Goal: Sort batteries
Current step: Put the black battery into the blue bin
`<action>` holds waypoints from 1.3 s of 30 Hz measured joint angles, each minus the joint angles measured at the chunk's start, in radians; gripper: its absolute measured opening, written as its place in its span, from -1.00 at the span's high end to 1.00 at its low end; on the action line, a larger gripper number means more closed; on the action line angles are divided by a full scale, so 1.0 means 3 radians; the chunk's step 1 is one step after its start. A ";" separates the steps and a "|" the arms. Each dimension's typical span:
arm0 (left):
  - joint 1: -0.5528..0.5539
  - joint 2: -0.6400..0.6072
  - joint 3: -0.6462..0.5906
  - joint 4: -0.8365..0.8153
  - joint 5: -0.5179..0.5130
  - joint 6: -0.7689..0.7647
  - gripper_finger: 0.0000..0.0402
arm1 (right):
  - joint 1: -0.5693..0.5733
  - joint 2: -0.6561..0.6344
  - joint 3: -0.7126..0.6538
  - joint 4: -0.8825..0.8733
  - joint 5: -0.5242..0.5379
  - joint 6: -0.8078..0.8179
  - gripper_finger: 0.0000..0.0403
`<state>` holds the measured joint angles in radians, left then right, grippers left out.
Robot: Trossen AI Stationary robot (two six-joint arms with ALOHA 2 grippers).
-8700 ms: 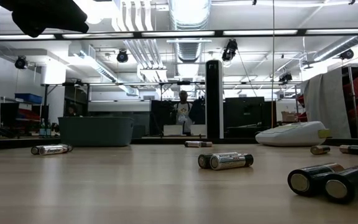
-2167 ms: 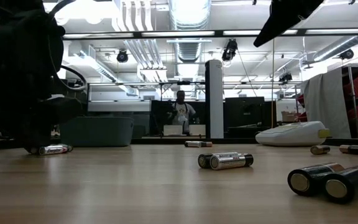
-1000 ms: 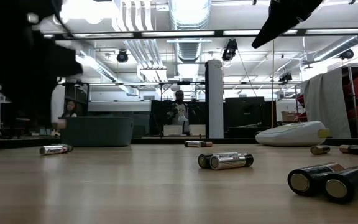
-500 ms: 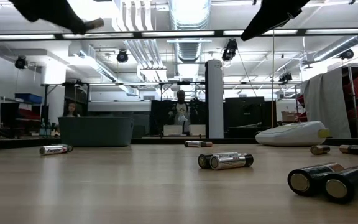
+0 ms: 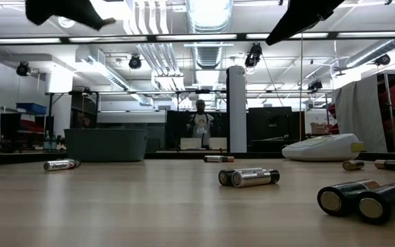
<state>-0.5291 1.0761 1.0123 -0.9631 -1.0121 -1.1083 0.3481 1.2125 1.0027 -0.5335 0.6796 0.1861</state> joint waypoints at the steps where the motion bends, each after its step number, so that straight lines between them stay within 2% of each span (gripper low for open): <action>1: 0.0138 -0.0102 -0.0019 -0.0128 0.0010 -0.0118 0.89 | 0.0000 0.0000 0.0000 -0.0001 0.0000 -0.0010 0.81; 5: 0.0846 -0.0465 -0.0096 -0.0494 0.0341 -0.0164 0.89 | 0.0000 0.0000 0.0000 0.0000 0.0000 -0.0018 0.81; 10: 0.1860 -0.0686 -0.0143 -0.0420 0.0830 0.0353 0.89 | 0.0000 0.0000 -0.0001 -0.0001 -0.0001 -0.0023 0.81; 17: 0.2975 -0.0509 -0.0257 0.0271 0.1635 0.1343 0.89 | 0.0000 0.0000 -0.0001 -0.0002 -0.0001 -0.0024 0.81; 21: 0.3454 -0.0299 -0.0330 0.0485 0.2044 0.1619 0.89 | 0.0000 0.0000 -0.0001 -0.0023 -0.0003 -0.0016 0.81; 26: 0.3658 0.0033 -0.0332 0.0457 0.2101 0.1736 0.89 | 0.0000 0.0000 -0.0001 -0.0048 -0.0005 -0.0014 0.81; 39: 0.3672 0.0637 -0.0333 0.0430 0.2122 0.1844 0.88 | 0.0000 0.0000 -0.0001 -0.0053 -0.0006 -0.0013 0.81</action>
<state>0.5725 1.2673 0.9123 -0.8340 -0.3756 -0.5550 0.3481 1.2125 1.0023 -0.5495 0.6777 0.1822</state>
